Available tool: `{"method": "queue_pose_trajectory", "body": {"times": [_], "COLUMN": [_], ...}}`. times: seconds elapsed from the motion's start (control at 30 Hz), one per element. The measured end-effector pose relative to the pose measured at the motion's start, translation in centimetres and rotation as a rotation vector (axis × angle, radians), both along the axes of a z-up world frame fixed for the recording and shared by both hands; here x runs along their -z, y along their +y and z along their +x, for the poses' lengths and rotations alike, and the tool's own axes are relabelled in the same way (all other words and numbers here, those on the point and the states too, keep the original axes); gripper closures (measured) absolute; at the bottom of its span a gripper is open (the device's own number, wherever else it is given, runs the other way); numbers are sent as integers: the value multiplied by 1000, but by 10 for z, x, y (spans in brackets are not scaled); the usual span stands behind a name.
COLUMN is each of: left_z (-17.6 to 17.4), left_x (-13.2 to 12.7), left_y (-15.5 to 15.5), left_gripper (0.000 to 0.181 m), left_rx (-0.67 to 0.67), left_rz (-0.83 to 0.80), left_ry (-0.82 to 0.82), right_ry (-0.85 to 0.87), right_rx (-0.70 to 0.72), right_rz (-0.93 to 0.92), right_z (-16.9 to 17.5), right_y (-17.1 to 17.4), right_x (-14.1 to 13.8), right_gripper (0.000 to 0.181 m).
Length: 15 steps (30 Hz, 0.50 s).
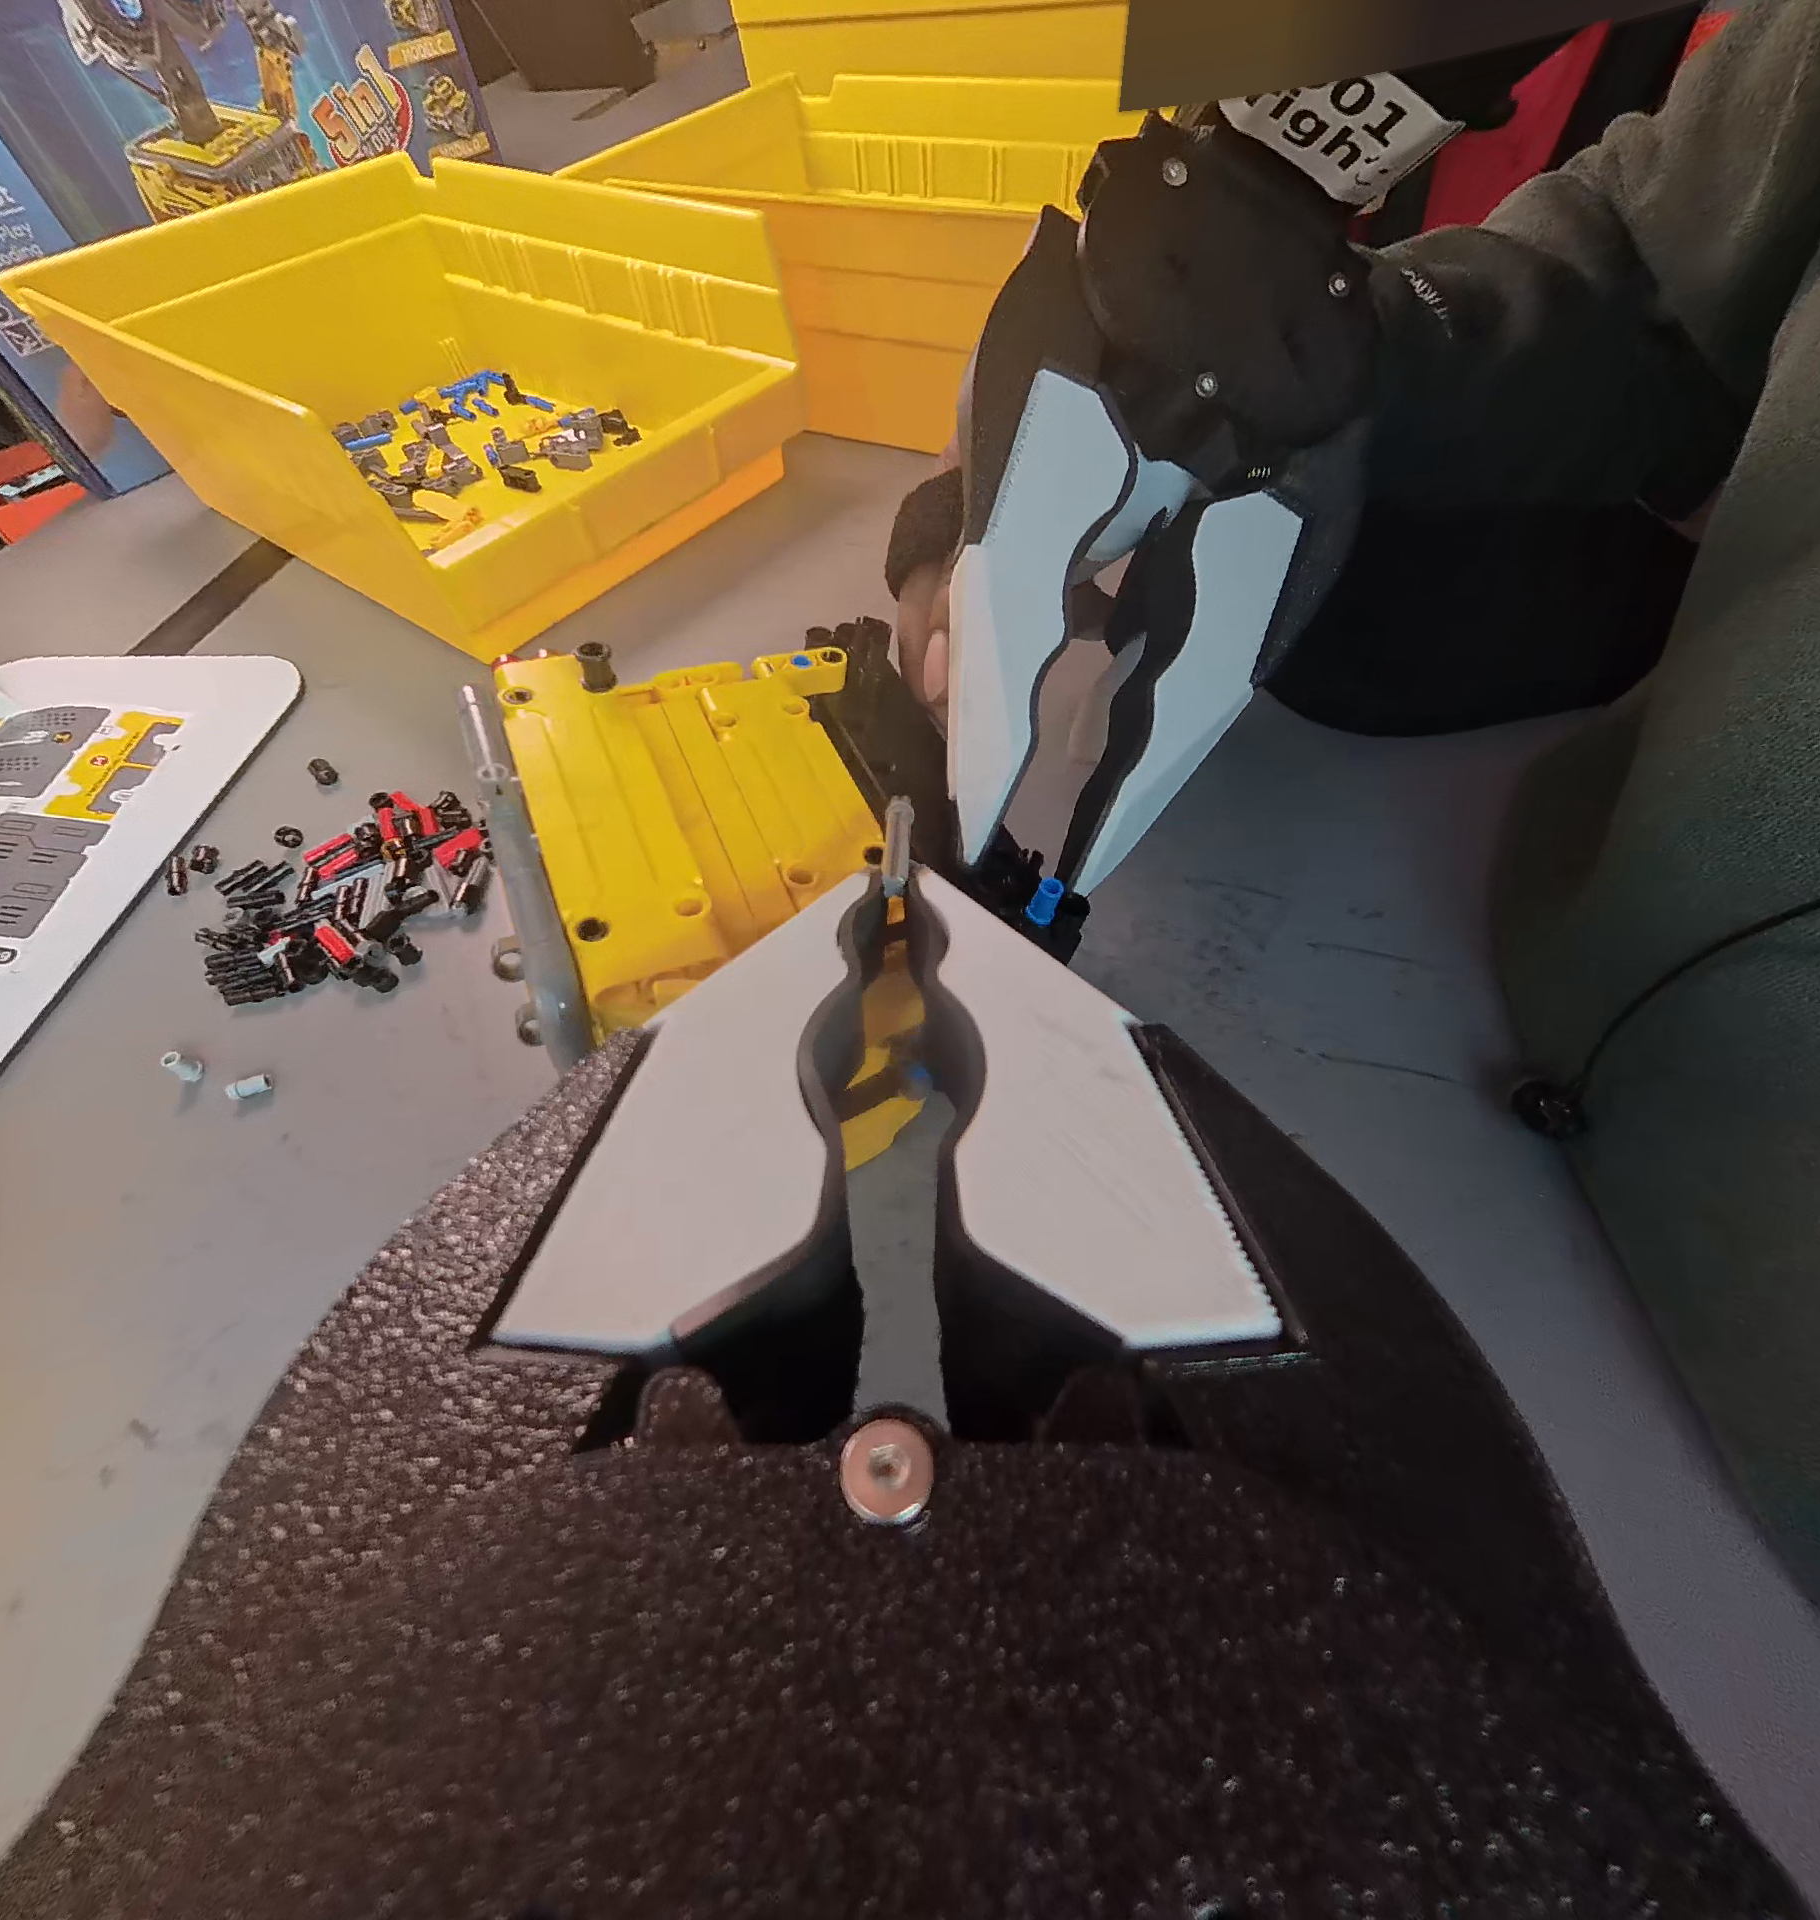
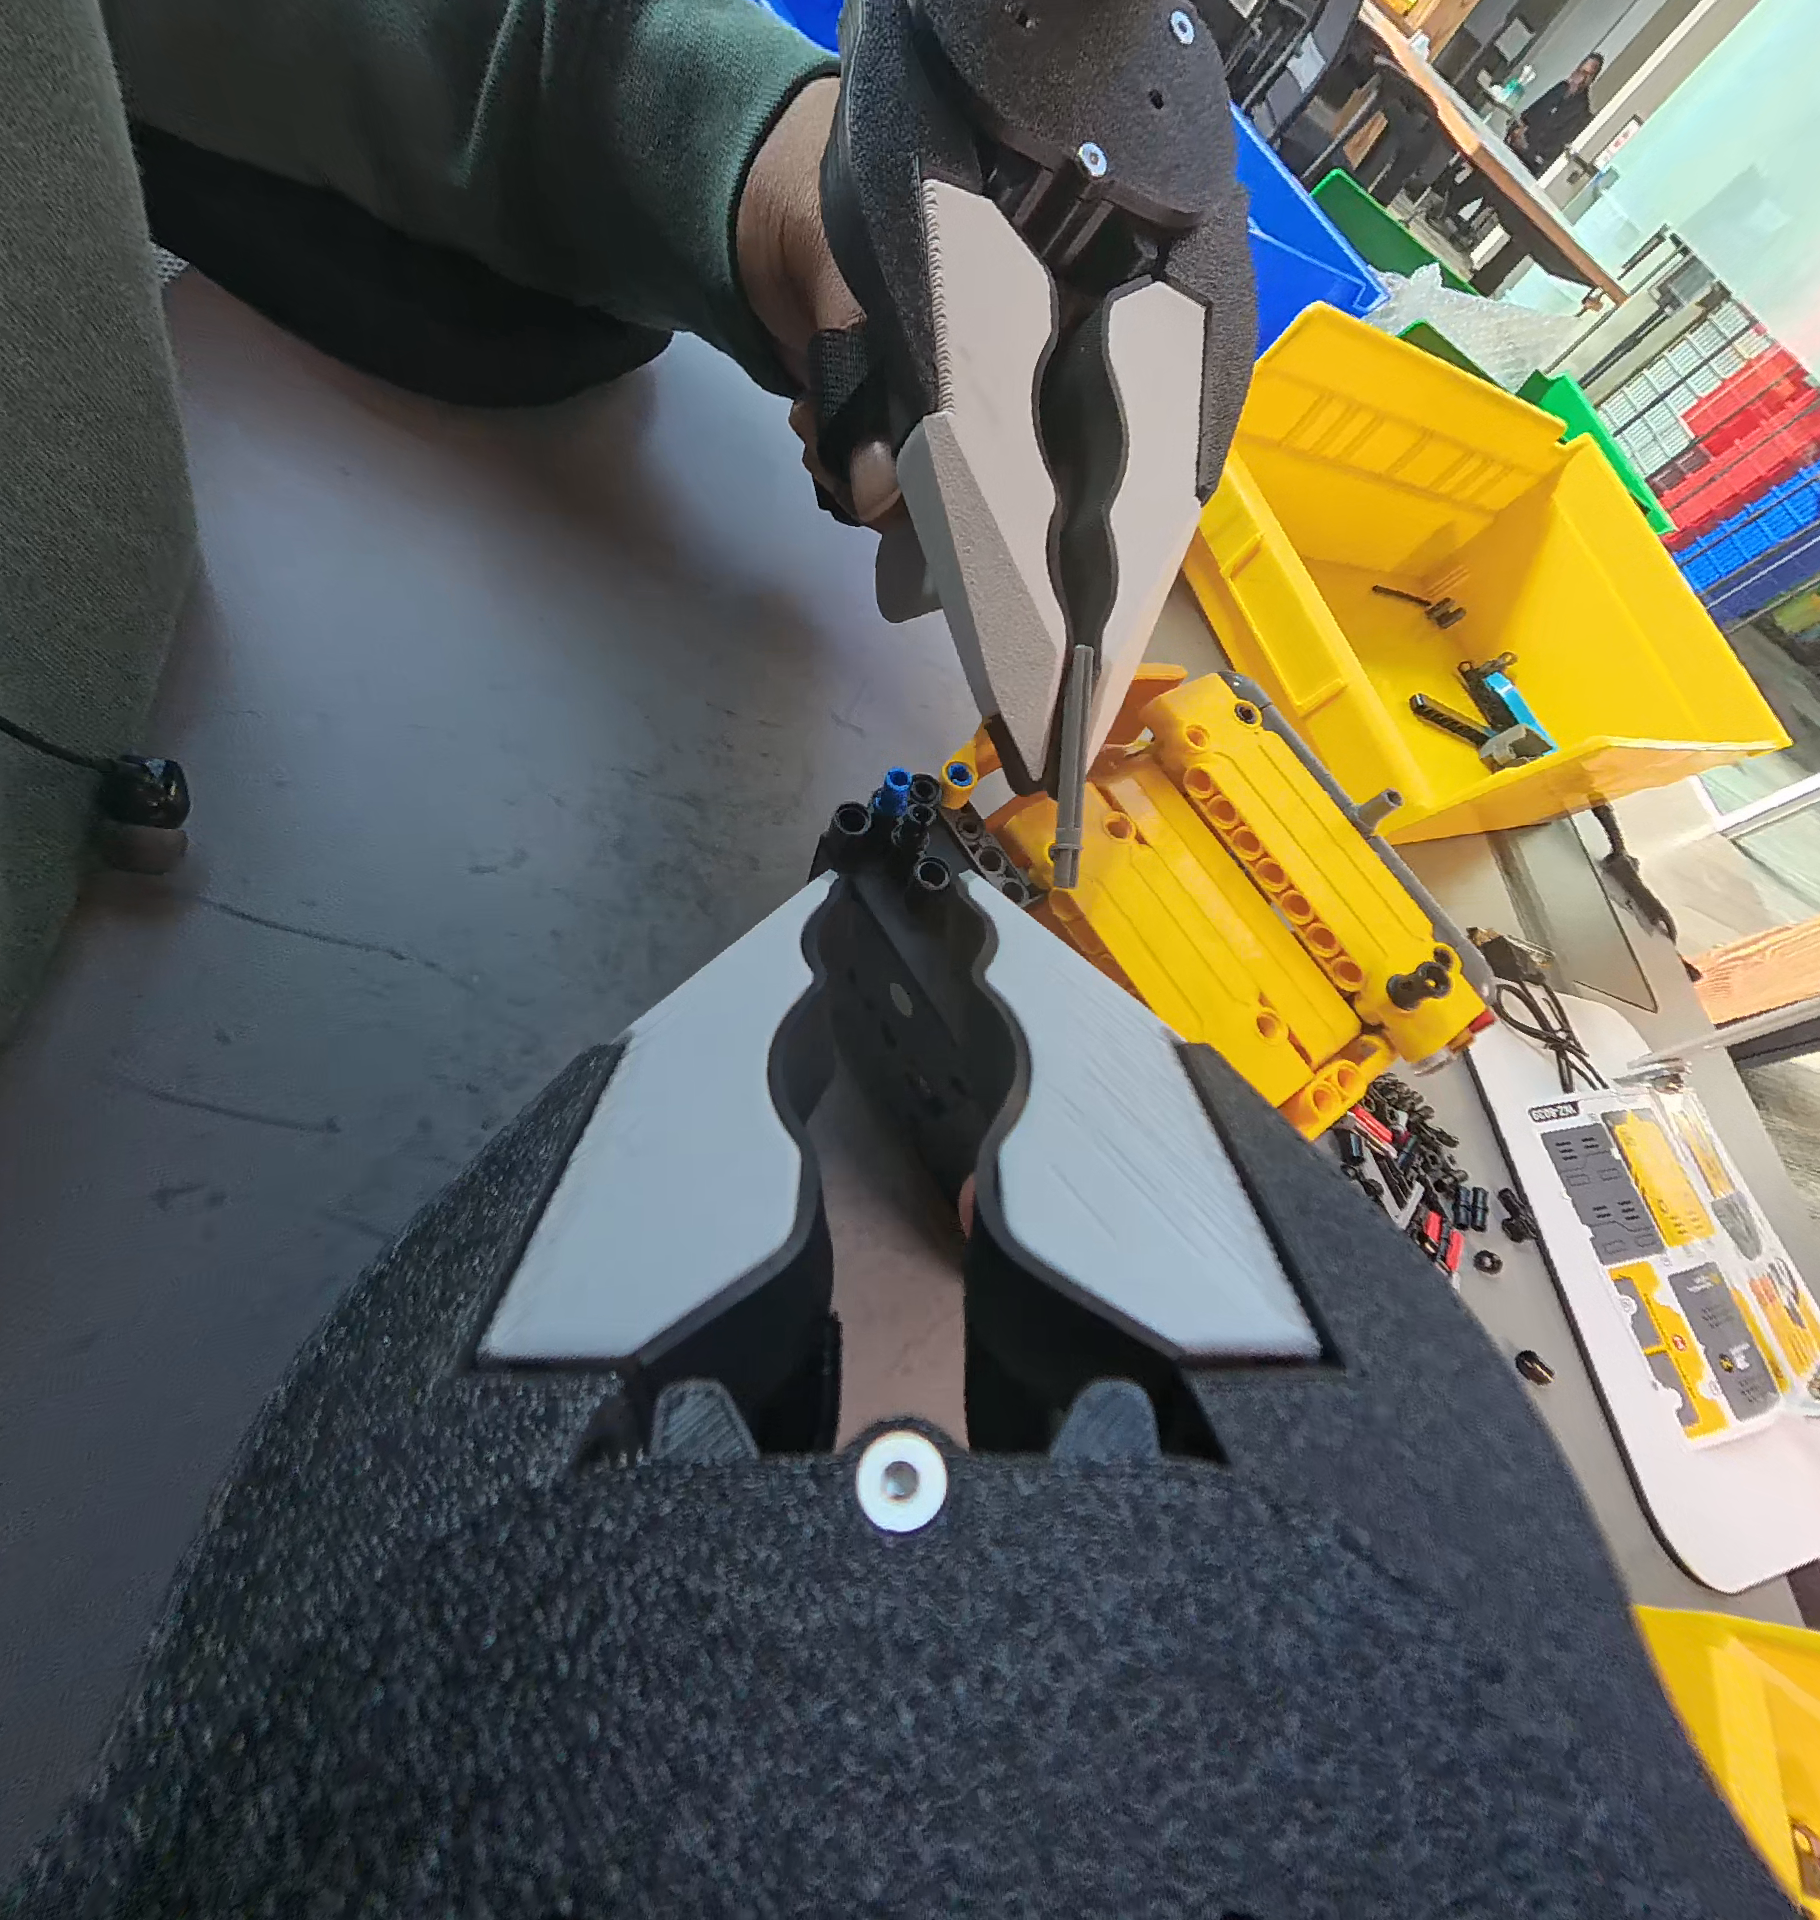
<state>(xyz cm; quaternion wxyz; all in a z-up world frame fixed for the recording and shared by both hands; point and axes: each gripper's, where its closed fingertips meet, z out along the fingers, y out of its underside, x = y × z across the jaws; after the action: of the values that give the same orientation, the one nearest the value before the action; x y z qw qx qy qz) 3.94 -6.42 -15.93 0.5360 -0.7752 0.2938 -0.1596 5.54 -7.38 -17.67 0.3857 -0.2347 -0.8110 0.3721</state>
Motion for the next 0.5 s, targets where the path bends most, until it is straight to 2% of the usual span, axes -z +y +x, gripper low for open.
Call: {"method": "queue_pose_trajectory", "body": {"times": [0.03,0.5], "left_z": [0,0], "left_x": [0,-1], "left_y": [0,0], "left_gripper": [180,179], "left_rx": [0,0], "left_rz": [-1,4], "left_ry": [2,3], "right_ry": [0,15], "right_rx": [0,-16], "right_rz": [-2,-70], "right_z": [0,5], "right_y": [0,4], "right_x": [0,-11], "right_gripper": [164,164]}}
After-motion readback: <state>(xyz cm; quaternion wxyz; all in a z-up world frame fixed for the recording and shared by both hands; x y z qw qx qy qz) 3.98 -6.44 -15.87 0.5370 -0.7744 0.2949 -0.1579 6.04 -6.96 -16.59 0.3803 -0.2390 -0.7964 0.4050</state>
